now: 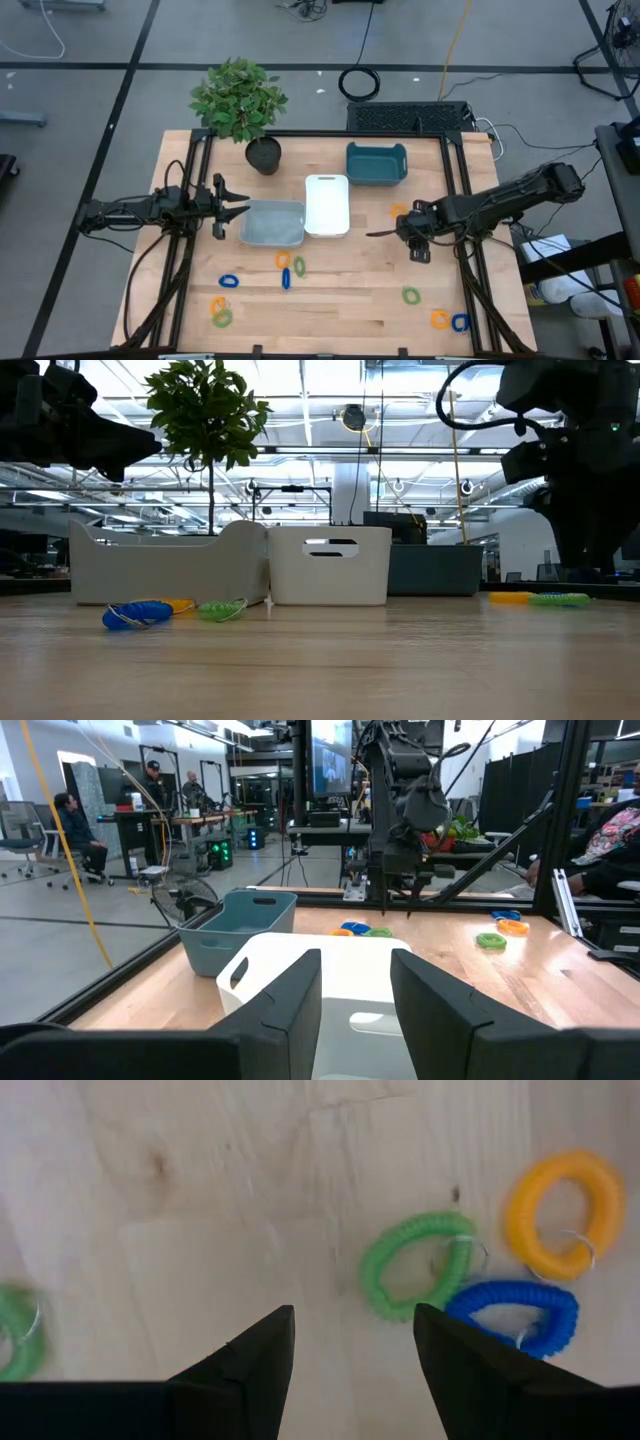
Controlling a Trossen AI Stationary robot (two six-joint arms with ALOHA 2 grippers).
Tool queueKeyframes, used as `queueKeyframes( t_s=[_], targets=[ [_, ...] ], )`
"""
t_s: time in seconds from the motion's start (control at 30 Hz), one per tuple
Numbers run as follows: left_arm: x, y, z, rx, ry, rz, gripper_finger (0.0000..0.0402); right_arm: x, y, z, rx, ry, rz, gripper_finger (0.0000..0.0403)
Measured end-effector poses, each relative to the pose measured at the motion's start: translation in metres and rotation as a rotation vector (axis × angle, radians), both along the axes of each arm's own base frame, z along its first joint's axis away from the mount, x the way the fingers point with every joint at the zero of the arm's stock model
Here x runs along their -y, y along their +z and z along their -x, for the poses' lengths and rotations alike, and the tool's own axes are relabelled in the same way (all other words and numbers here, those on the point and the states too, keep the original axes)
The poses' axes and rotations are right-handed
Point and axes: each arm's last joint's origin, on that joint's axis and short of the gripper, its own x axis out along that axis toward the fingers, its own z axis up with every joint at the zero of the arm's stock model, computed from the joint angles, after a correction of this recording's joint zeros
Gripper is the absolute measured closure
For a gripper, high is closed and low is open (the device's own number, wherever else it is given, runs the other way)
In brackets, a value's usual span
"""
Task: Sort spring keychains
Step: Put the green spring keychain into the blue bin
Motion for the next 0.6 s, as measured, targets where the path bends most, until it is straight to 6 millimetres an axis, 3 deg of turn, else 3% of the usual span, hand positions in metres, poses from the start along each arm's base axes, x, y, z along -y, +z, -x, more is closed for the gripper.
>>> queueKeyframes(
  t_s=[0.4,0.6],
  targets=[
    [0.0,0.0,0.0,0.0,0.0,0.0,0.027,0.0,-0.035,-0.007,-0.067,0.044,0.077,0.0206],
    [0.0,0.0,0.0,0.0,0.0,0.0,0.027,0.0,-0.043,-0.012,-0.099,0.06,0.105,0.0217]
  ],
)
